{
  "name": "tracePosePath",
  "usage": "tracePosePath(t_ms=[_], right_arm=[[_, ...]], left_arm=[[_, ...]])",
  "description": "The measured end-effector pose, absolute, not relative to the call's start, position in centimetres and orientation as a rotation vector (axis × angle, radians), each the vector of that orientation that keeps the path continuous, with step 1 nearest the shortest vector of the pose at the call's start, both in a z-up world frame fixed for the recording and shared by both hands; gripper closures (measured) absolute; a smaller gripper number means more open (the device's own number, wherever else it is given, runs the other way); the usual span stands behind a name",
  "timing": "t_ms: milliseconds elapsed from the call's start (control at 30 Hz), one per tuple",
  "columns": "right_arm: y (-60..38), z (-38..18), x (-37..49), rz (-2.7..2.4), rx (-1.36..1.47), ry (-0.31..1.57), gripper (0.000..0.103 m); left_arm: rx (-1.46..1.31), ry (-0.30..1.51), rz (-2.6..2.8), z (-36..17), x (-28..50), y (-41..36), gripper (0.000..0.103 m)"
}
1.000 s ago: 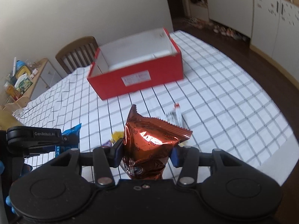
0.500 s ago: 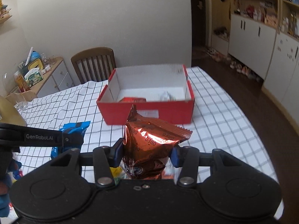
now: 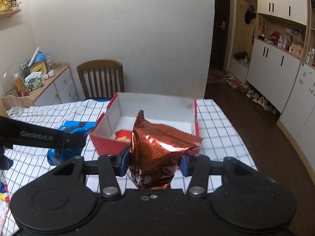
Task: Organize snacks
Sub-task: 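Carry the blue bar and copper-foil bag over the red box with both tools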
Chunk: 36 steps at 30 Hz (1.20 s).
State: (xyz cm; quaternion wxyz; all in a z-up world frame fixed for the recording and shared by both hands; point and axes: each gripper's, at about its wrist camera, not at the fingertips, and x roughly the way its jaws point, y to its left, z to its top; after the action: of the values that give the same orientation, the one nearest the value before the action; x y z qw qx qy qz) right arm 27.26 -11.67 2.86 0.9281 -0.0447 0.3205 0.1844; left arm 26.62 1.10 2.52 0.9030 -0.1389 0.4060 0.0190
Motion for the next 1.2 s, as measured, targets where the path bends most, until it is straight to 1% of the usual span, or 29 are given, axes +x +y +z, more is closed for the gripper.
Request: tracePosePath(t_ms=[267,533,1200], right_arm=[[-12.0,2.7,31.6,0.391,-0.096,0.646,0.056],[-10.9,1.2,36.0,0.399,-0.117,0.662,0.056],[-7.2,-3.7,42.8,0.527,-0.195,0.799,0.055]], left_arm=[[-0.284,0.815,0.086,2.9,30.1,1.9,0.068],[-0.273,0.816,0.148,2.4,33.7,2.7,0.068],[-0.264,0.879,0.220,-2.7,42.5,4.0,0.068]])
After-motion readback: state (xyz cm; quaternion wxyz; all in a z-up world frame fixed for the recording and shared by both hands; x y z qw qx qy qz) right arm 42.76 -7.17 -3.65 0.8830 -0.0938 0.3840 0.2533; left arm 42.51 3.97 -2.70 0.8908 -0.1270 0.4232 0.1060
